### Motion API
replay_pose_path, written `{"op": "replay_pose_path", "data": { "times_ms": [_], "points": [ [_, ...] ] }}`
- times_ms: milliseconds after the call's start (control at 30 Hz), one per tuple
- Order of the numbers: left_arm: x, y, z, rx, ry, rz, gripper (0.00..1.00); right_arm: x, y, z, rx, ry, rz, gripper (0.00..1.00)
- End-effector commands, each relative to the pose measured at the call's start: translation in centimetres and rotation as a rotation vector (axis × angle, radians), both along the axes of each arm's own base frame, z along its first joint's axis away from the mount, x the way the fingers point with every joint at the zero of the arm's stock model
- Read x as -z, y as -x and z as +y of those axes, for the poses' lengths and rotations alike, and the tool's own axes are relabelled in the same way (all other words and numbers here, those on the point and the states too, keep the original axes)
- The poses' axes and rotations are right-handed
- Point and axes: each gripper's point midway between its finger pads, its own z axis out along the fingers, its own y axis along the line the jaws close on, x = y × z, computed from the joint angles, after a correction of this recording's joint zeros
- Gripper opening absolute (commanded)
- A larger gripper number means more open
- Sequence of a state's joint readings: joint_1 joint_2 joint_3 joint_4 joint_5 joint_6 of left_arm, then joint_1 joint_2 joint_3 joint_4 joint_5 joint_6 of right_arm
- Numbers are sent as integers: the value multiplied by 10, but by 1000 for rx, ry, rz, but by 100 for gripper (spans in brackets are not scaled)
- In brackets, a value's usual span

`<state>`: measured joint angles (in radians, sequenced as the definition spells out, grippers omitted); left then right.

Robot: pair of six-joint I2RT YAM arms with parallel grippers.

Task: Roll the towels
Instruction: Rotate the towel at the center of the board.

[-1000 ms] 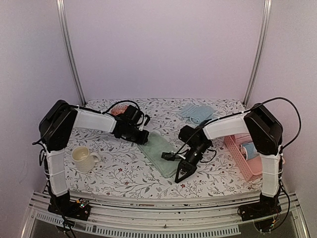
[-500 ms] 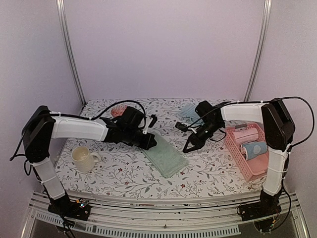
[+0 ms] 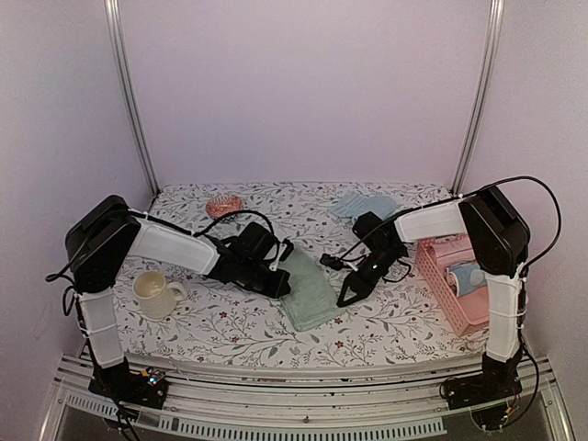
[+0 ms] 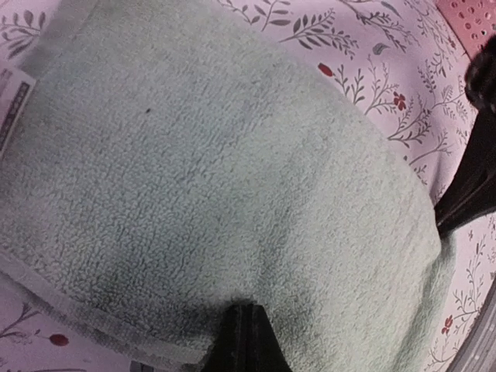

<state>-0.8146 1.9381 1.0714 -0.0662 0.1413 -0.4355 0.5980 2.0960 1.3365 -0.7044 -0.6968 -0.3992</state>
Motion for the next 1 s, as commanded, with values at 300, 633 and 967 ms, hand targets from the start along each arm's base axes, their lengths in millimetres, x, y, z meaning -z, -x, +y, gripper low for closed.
{"op": "replay_pose_path", "data": {
  "times_ms": [300,633,967],
  "points": [
    [11,-28,24,-25,-78,-28,0,12,37,22,-112,64,-7,11],
    [-76,-18,33,-11,-27,-192,3,-49,-12,6,-54,5,-176,18],
    [-107,38,33,104,-33,-460,41,-54,-83,40,29,3,-273,18]
  ]
}}
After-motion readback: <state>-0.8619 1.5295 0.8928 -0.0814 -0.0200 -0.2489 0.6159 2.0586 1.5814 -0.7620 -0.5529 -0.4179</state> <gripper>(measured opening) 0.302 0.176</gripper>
